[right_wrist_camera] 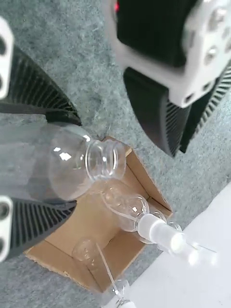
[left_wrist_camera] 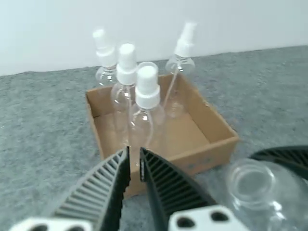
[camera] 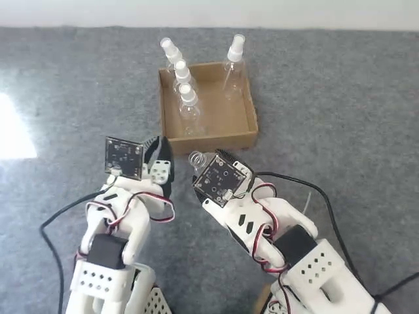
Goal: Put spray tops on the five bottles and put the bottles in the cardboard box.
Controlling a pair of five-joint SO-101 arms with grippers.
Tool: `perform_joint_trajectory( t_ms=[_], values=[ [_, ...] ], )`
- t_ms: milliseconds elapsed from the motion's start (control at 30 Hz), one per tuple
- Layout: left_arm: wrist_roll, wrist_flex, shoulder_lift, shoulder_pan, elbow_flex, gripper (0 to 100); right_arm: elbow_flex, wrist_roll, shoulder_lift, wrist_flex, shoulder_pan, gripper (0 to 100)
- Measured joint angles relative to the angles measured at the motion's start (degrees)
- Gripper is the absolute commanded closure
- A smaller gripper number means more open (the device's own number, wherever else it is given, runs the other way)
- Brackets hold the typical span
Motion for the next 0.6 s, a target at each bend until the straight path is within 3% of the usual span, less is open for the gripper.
perform_joint_trajectory(
  t_ms=[367,600],
  values=[
    [-0.18,1.58,0.00,2.46,0.00,97,0.00,0.00,0.00,0.00,-0.09,89.0],
    [-0.62,1.58,0.00,7.91,0.00,97,0.88,-0.09,-0.09,0.00,0.18,89.0]
  ],
)
